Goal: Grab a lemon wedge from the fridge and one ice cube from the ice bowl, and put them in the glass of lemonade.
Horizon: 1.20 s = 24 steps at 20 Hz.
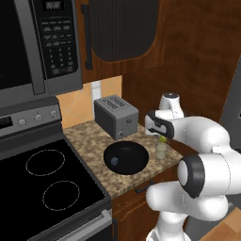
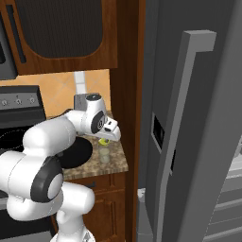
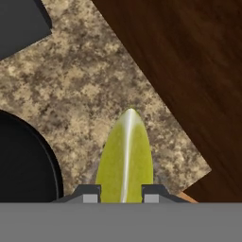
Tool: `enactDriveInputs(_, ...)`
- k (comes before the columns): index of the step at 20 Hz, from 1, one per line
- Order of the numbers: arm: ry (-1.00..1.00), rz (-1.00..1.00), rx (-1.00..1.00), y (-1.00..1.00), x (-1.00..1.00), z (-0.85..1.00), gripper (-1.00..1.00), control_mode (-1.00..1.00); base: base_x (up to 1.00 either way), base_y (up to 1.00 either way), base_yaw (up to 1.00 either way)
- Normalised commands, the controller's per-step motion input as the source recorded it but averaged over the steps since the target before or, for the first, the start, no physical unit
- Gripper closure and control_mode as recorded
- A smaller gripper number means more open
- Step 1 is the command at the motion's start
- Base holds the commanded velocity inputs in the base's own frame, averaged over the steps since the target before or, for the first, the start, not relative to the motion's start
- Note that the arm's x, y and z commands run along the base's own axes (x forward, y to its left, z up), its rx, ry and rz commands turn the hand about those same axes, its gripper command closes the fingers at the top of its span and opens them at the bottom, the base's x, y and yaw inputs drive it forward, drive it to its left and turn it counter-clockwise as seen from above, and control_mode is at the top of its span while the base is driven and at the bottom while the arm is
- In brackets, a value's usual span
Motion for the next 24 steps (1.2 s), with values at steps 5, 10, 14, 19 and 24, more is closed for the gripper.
enactDriveInputs(5,-0.02,0.0,0.01,0.0,-0.05,0.03,1.0,-1.0,0.0,0.0,0.0)
enactDriveInputs(10,-0.01,0.0,0.0,-0.02,-0.03,0.2,1.0,-1.0,0.0,0.0,0.0)
enactDriveInputs(14,0.0,0.0,0.0,-0.02,0.0,-0.01,1.0,-1.0,0.0,0.0,0.0)
enactDriveInputs(19,0.0,0.0,0.0,0.0,0.0,0.0,-1.0,-1.0,0.0,0.0,0.0)
enactDriveInputs(24,0.0,0.0,0.0,0.0,0.0,0.0,-1.0,-1.0,0.0,0.0,0.0)
